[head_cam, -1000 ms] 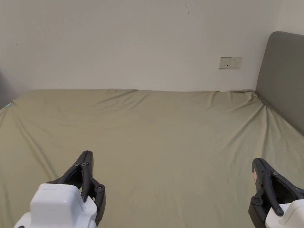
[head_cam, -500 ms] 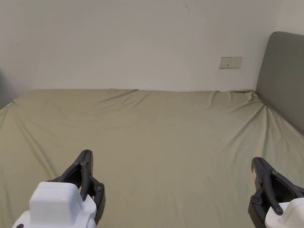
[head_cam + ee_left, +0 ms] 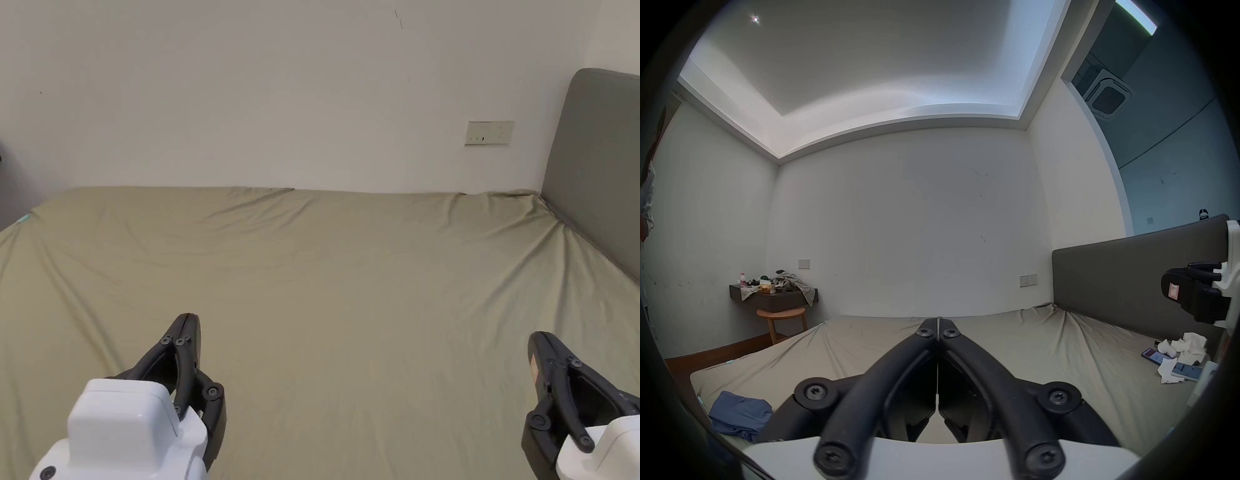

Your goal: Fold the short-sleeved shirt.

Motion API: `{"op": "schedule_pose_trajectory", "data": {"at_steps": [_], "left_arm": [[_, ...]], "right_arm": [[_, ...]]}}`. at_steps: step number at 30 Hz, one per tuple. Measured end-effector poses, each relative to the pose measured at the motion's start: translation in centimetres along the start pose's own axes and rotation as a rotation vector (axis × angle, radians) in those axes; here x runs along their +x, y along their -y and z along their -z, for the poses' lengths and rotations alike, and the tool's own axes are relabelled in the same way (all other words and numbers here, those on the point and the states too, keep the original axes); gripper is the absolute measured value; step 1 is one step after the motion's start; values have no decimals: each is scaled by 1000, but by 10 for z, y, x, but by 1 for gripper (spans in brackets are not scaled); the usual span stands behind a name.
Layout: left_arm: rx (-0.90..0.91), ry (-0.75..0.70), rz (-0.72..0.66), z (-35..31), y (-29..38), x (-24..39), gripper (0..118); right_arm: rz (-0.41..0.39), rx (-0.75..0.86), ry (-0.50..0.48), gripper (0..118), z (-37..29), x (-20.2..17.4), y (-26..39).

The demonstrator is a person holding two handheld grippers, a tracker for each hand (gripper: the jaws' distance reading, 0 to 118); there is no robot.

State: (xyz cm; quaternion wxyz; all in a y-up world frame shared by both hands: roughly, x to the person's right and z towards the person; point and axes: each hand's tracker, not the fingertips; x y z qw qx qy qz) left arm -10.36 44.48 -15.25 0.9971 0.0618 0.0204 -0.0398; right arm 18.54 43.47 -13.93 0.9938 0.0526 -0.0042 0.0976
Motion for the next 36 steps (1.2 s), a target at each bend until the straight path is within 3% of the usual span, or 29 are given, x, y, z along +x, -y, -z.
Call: {"op": "schedule_pose_trajectory", "data": {"at_steps": [9,11,12,13,14,15,16,17,18,36], "left_arm": [[3,5,-3,-1,0,-1,3],[3,13,-20,-1,0,-2,29],[1,14,-30,-1,0,-4,55],[-3,14,-35,0,0,-4,86],[-9,17,-42,1,0,-5,103],[-10,17,-48,1,1,-5,114],[-6,16,-50,0,1,-5,118],[-1,15,-49,0,2,-5,118],[9,18,-44,-2,2,-5,118],[17,9,-17,-3,1,-2,118]], "right_arm": [[-5,0,-1,4,0,-2,0],[0,1,-10,20,0,-2,-1],[0,1,-9,36,1,-2,-1],[1,2,-10,62,1,-2,-2],[1,3,-7,82,1,-2,-2],[11,3,-24,107,2,-2,-2],[10,-2,-21,118,2,-2,-3],[22,34,-60,118,1,-1,-2],[4,29,-9,118,0,-1,-2],[4,14,6,118,0,2,-2]]}}
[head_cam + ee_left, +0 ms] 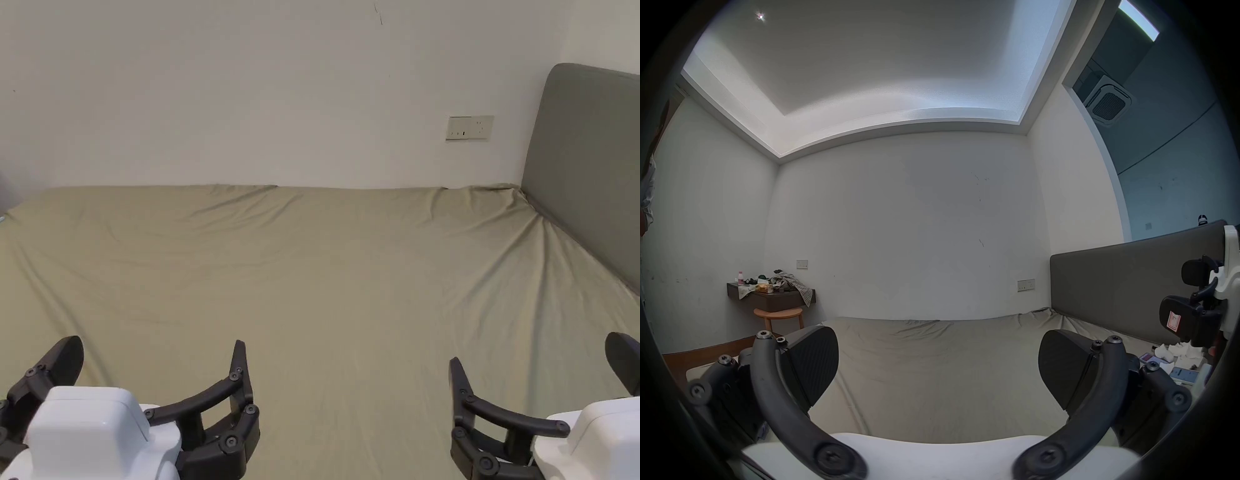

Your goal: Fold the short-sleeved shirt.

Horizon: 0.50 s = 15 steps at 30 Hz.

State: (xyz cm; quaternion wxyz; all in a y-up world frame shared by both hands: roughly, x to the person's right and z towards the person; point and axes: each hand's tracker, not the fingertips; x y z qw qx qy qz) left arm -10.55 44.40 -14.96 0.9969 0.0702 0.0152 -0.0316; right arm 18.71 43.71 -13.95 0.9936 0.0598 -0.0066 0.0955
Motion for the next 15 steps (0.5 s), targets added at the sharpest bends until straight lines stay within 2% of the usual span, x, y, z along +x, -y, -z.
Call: {"op": "schedule_pose_trajectory", "data": {"at_steps": [15], "left_arm": [[4,-18,2,0,-1,-2,118]], "right_arm": [[2,-6,-4,118,0,-3,2]]}}
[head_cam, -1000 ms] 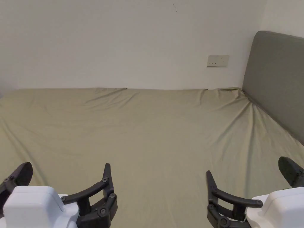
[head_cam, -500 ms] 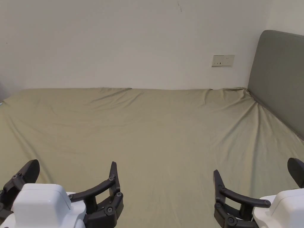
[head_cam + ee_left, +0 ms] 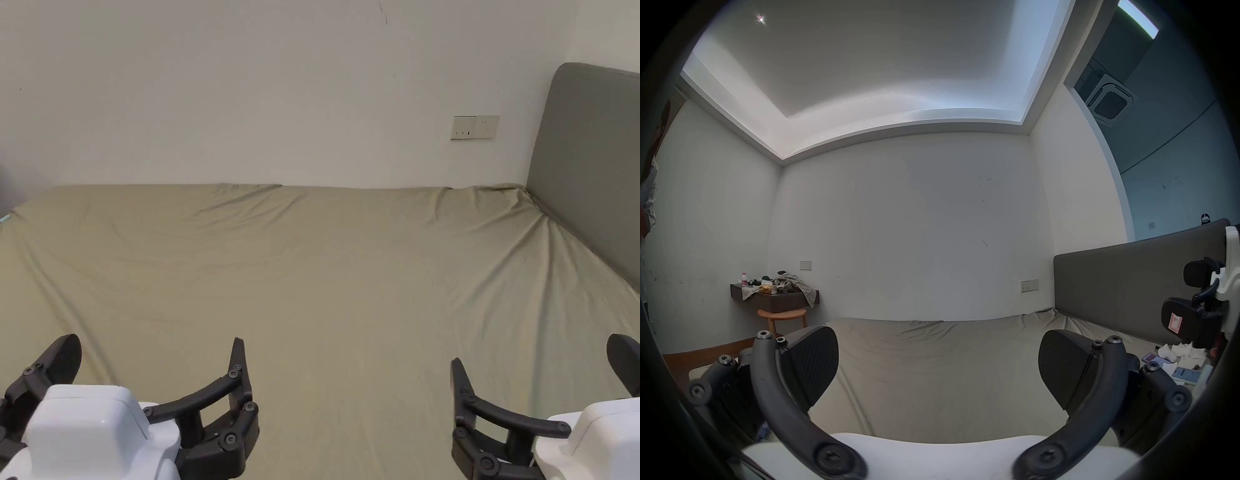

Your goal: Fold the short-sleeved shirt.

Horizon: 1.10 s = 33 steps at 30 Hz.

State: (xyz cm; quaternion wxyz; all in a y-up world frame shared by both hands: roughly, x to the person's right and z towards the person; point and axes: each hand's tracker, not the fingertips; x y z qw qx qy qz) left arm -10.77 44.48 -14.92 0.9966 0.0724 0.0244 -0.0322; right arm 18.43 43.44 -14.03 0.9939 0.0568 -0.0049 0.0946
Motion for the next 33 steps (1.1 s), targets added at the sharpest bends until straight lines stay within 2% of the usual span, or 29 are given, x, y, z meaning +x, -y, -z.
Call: {"op": "schedule_pose_trajectory", "data": {"at_steps": [33], "left_arm": [[-2,-12,8,0,0,-2,118]], "right_arm": [[-11,-6,-17,118,3,-6,0]]}}
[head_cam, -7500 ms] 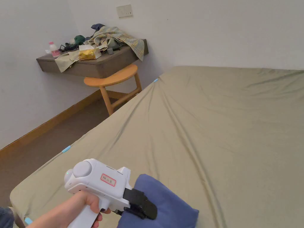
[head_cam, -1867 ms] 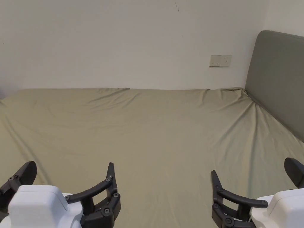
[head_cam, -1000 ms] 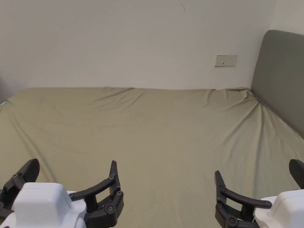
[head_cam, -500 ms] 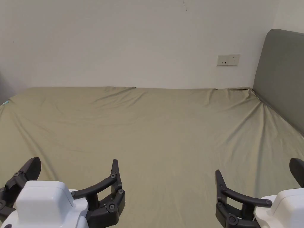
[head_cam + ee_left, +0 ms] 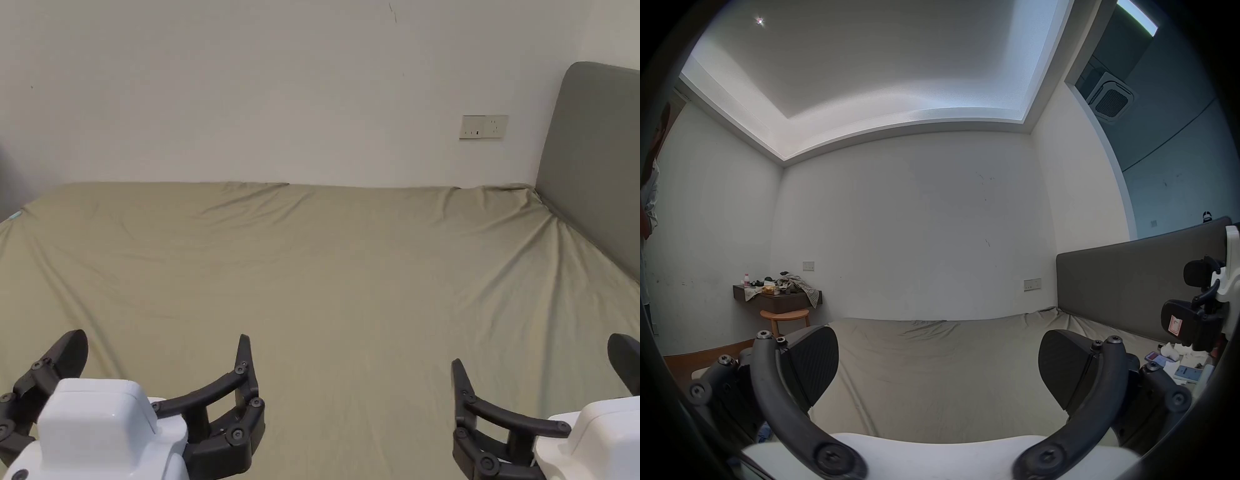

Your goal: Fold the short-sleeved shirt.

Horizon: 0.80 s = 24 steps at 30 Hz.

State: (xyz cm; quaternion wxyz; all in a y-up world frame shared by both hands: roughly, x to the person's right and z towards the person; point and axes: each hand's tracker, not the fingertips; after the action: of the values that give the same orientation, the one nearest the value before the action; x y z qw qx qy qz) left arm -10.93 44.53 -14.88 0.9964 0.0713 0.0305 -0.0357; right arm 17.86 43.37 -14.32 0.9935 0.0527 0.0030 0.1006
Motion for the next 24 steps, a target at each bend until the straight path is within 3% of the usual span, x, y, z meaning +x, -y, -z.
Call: {"op": "schedule_pose_trajectory", "data": {"at_steps": [24], "left_arm": [[-11,-5,10,2,3,-1,118]], "right_arm": [[1,-16,-6,118,3,-3,3]]}}
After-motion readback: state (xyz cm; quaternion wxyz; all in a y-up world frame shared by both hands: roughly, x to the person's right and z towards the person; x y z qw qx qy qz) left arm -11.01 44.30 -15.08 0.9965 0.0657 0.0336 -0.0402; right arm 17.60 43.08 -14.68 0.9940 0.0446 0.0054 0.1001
